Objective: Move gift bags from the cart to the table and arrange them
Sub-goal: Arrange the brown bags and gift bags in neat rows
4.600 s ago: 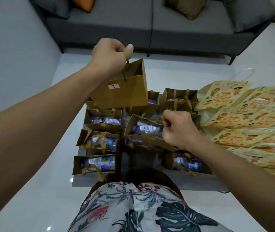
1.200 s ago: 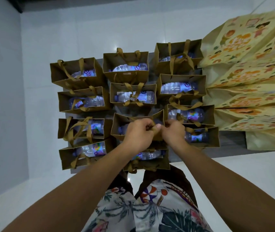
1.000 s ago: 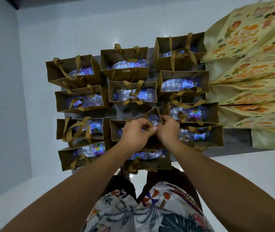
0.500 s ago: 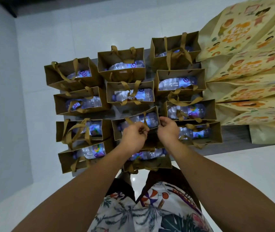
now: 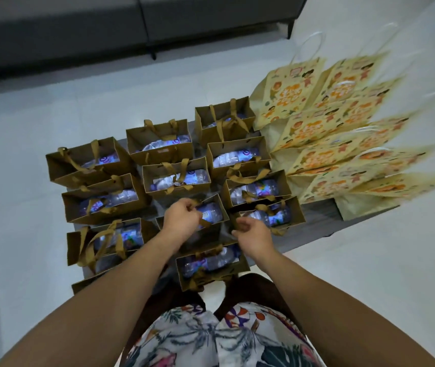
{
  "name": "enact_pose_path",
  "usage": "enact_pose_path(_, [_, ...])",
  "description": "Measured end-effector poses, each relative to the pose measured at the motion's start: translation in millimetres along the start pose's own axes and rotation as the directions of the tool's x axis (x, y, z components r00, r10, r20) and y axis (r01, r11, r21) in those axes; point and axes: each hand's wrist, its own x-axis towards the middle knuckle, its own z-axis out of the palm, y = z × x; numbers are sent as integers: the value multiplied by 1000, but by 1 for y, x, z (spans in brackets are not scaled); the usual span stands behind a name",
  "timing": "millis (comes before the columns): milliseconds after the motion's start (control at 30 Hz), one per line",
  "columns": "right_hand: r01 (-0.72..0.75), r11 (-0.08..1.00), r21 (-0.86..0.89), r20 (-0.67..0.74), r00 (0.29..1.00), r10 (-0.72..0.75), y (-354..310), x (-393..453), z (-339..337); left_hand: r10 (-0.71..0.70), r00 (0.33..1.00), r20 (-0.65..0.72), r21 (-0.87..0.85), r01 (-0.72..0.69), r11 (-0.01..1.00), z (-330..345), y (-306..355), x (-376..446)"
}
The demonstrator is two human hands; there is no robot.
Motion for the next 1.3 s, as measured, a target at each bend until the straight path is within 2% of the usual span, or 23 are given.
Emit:
enact_pose_path(133, [3,1000,17,-38,999,-2,7,-13,-5,78,995,-60,-20,-80,997,-14,-2,-3])
enact_pose_path(200, [0,1000,10,-85,996,1,17,-17,-8,135,988,-71,35,-132,991,-16,-2,-3])
enact_pose_path(267, [-25,1000,8,-118,993,26,31,-23,-13,162,985,-61,121,-154,981,-13,-2,-5])
enact_pose_path(433, [-79,997,7,-166,983,79,62,-46,-27,186,982,14,146,-186,972,-1,-2,-18])
enact_pose_path(633, [11,1000,-17,-112,994,-12,66,-28,-55,218,976,0,198,-214,957,30,7,-36])
enact_pose_path(733, [53,996,-78,-74,996,-59,68,-6,-71,212,974,-84,213,-190,958,51,11,-40])
enact_pose_path(833, [121,974,-190,21,993,-119,76,13,-100,174,971,-167,157,-148,977,81,16,-50])
enact_pose_path(967, [256,890,-378,106,967,-233,92,42,-138,99,973,-208,108,-78,991,126,21,-61])
enact_pose_path(1100, [376,734,-566,207,926,-315,101,63,-157,36,970,-241,101,-12,995,157,13,-70])
enact_pose_path(1233, [483,593,-644,320,874,-365,105,83,-155,-10,967,-253,75,30,997,181,-1,-81])
enact_pose_path(1300, [506,566,-651,338,861,-381,105,88,-151,-34,965,-260,77,56,995,191,-10,-84])
